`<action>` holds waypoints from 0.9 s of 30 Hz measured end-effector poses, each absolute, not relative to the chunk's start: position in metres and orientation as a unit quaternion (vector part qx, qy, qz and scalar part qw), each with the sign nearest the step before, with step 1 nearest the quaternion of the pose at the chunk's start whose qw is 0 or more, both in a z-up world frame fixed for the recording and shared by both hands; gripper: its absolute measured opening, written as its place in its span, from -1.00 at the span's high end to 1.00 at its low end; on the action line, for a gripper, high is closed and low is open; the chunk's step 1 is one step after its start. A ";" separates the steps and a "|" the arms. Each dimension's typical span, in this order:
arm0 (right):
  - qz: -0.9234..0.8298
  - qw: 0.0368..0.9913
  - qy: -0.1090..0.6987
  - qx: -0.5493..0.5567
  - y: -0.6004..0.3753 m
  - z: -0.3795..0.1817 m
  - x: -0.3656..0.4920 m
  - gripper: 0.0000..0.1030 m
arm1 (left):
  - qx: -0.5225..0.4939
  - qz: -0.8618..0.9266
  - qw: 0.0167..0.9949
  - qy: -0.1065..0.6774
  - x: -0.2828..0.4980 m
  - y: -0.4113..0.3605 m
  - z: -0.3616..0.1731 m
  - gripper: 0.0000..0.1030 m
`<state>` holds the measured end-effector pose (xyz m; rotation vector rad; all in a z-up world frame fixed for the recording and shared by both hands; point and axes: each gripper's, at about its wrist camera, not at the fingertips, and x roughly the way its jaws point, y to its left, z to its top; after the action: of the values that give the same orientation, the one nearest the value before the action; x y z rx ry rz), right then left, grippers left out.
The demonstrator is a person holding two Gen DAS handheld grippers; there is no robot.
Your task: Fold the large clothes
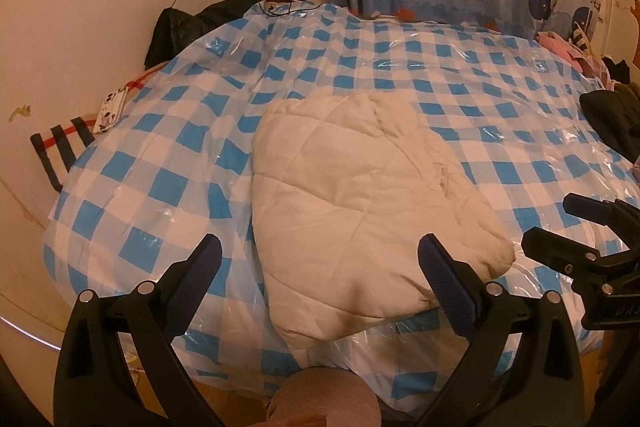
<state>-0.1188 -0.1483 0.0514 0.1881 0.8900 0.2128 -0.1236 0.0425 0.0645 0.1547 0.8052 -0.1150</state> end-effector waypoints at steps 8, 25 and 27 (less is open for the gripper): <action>0.099 0.896 0.420 0.104 -0.169 0.059 -0.135 -0.90 | 0.087 -0.061 0.918 0.382 -0.136 0.030 0.077 -0.84; 0.090 0.900 0.408 0.127 -0.204 0.063 -0.163 -0.90 | 0.107 -0.069 0.919 0.373 -0.154 0.004 0.089 -0.84; 0.090 0.900 0.407 0.128 -0.205 0.063 -0.164 -0.90 | 0.108 -0.070 0.919 0.373 -0.155 0.002 0.090 -0.84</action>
<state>-0.1645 -0.2054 0.0633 0.2645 0.8428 0.1858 -0.1554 0.0024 0.0898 0.2226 0.7665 -0.1435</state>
